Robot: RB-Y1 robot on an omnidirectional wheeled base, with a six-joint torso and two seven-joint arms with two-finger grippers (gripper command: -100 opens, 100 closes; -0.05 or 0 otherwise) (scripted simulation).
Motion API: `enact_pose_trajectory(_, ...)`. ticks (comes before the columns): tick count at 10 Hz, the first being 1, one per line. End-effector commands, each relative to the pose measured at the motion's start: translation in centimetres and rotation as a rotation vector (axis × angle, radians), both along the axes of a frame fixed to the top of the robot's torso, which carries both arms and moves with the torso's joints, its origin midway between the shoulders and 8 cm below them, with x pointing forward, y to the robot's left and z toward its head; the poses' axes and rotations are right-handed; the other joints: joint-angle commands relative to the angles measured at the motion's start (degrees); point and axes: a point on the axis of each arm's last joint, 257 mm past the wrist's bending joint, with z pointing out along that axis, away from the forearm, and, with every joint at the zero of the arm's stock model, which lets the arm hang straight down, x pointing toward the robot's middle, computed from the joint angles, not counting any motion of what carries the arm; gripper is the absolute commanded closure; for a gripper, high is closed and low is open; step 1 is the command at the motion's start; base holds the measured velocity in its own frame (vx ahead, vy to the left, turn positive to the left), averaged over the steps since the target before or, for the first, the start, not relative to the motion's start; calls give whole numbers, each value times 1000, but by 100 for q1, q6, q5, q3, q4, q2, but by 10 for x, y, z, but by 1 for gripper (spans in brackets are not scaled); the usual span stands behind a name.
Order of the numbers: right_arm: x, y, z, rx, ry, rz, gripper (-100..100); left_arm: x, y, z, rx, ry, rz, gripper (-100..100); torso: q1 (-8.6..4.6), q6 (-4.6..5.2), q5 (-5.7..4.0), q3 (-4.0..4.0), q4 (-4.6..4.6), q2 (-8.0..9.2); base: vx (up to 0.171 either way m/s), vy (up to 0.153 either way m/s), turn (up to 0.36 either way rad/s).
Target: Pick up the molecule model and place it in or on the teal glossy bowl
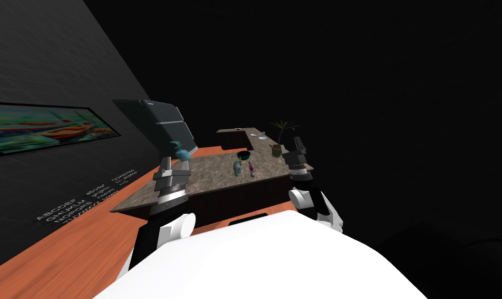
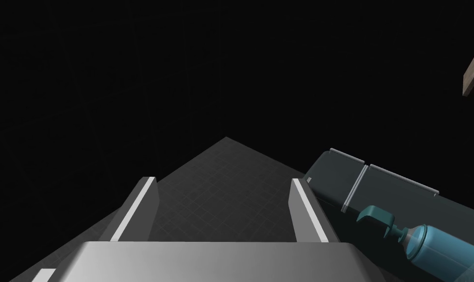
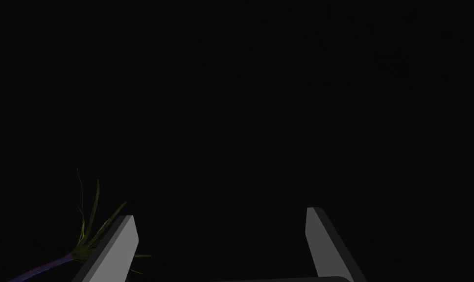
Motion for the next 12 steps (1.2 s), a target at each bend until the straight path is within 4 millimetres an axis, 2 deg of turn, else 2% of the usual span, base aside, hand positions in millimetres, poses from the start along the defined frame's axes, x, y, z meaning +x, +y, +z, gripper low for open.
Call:
enact_pose_trajectory(1,6,1,-3,22,24,26,-100,0,0,0,0,0,0,0,0,0,0,0,0,0,-16,-7,5)
enact_pose_trajectory(3,24,8,-4,96,62,116,-100,0,0,0,0,0,0,0,1,0,0,0,0,-1,-24,-14,5)
enact_pose_trajectory(12,75,28,-24,325,238,337,-100,0,0,0,0,0,0,0,1,1,0,0,0,0,-22,-10,6)
